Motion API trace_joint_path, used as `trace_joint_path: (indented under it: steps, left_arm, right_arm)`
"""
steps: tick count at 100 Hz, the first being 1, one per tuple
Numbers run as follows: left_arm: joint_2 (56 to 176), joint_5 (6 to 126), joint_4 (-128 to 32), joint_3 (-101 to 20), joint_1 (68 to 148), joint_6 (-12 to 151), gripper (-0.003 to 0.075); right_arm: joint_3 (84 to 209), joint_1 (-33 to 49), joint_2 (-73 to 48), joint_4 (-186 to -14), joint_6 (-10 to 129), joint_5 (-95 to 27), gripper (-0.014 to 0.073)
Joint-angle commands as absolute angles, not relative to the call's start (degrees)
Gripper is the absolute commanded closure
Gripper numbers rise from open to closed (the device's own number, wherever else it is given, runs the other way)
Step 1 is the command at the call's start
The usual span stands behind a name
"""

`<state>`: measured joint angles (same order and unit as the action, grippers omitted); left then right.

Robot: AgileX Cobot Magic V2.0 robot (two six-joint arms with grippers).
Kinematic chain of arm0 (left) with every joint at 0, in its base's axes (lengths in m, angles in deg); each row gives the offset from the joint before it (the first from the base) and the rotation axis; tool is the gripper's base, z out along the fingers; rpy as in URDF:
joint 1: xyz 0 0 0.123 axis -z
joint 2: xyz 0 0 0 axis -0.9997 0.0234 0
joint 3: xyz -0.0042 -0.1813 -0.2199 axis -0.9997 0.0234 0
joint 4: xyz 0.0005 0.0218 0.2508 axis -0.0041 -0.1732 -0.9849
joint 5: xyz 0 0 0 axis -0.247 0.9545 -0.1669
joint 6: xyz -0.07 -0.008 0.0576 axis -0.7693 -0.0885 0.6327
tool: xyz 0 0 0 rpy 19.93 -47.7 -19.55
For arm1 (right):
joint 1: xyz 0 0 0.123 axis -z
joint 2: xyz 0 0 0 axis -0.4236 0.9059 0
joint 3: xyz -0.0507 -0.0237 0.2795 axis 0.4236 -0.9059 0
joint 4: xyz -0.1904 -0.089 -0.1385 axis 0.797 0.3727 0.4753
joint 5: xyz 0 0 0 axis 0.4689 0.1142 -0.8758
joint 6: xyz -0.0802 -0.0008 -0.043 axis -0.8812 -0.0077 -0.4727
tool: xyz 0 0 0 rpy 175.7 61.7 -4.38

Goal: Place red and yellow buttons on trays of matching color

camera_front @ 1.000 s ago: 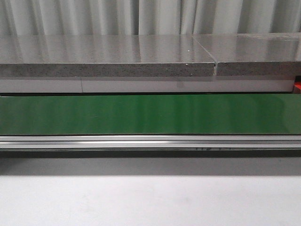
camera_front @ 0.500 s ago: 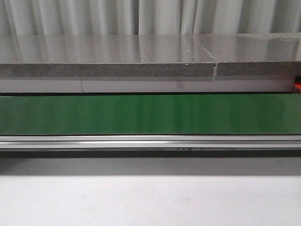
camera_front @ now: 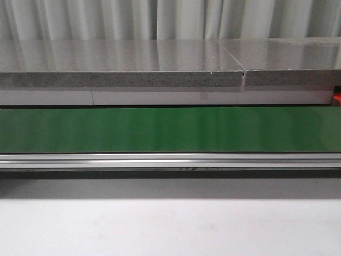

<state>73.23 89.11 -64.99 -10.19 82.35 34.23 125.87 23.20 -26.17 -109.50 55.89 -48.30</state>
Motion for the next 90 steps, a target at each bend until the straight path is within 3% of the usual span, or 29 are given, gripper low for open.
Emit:
trace_joint_path:
  steps: [1, 13, 29, 90]
  left_arm:
    - [73.8, 85.1, -64.0, -11.7, 82.7, 33.6, 0.0739]
    - [73.8, 85.1, -64.0, -11.7, 82.7, 33.6, 0.0739]
    - [73.8, 85.1, -64.0, -11.7, 82.7, 33.6, 0.0739]
    - [73.8, 85.9, -64.5, -11.7, 82.7, 33.6, 0.0738]
  right_arm:
    - [126.4, 23.2, -28.2, -110.8, 55.4, -44.5, 0.0218]
    - [126.0, 23.2, -29.0, -110.8, 55.4, -44.5, 0.0449]
    - [126.0, 23.2, -28.9, -110.8, 55.4, -44.4, 0.0662]
    - [126.0, 23.2, -28.9, -110.8, 55.4, -44.5, 0.066]
